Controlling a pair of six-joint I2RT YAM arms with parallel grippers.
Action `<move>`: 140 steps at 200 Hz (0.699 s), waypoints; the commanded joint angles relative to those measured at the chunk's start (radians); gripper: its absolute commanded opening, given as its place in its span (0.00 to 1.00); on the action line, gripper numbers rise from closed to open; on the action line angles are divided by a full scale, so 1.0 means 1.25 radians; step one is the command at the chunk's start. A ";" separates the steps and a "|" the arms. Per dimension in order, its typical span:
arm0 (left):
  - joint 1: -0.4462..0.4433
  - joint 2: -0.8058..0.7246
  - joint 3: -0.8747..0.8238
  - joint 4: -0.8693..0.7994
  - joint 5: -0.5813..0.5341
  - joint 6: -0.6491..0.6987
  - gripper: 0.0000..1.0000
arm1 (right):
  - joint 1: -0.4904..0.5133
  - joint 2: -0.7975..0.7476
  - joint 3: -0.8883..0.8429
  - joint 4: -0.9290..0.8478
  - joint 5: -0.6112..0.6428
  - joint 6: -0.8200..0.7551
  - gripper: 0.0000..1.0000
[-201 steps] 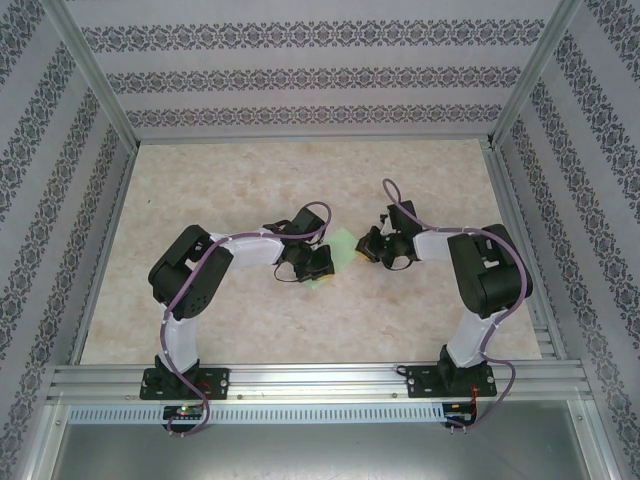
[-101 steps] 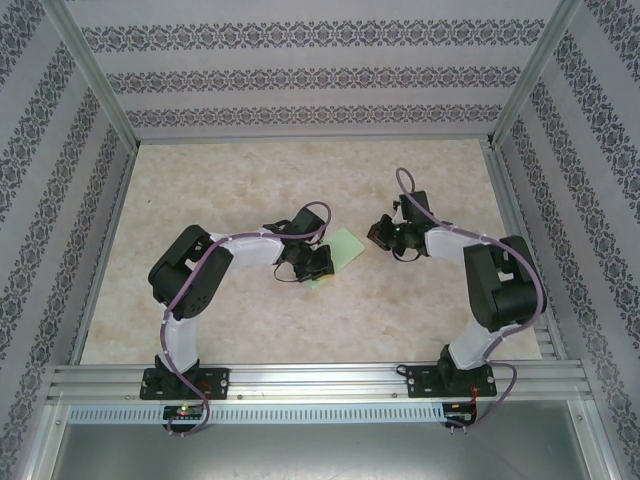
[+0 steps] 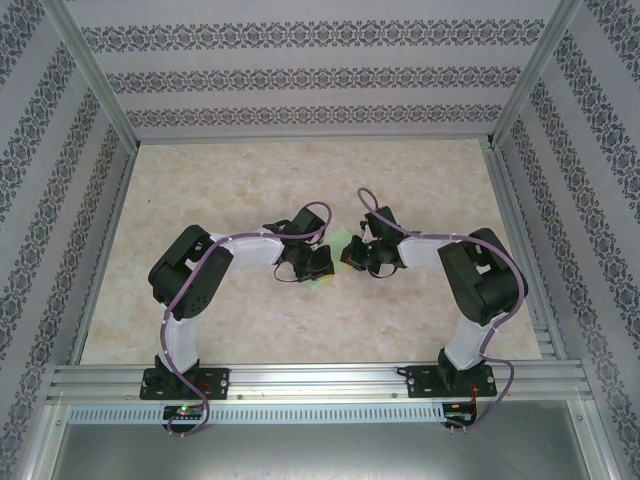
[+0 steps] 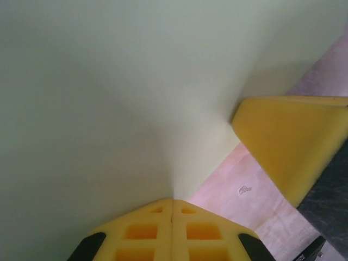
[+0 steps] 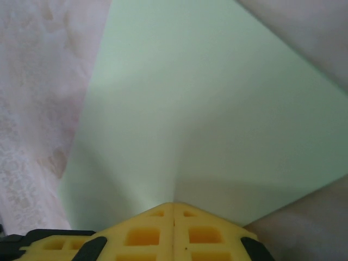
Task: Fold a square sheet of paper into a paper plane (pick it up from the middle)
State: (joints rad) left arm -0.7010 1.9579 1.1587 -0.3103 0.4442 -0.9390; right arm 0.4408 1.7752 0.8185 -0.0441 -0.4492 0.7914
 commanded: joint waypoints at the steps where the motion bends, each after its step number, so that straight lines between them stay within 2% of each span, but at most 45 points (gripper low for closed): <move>1: -0.007 -0.005 -0.006 -0.041 -0.003 0.048 0.00 | -0.003 0.025 0.002 -0.004 0.018 -0.002 0.00; 38: -0.007 -0.032 -0.015 0.088 0.030 0.073 0.00 | -0.013 0.034 -0.016 -0.014 0.029 -0.002 0.00; 63: -0.008 -0.020 -0.003 0.130 0.049 0.093 0.00 | -0.014 0.038 -0.020 -0.010 0.028 0.003 0.00; 110: -0.004 0.011 -0.003 0.109 0.023 0.154 0.00 | -0.014 0.046 -0.021 -0.012 0.027 0.006 0.00; 140: -0.003 0.027 -0.038 0.145 0.052 0.163 0.00 | -0.015 0.051 -0.019 -0.018 0.027 0.005 0.00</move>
State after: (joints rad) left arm -0.7010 1.9606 1.1473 -0.1886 0.4862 -0.7845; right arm 0.4294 1.7878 0.8177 -0.0303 -0.4702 0.7918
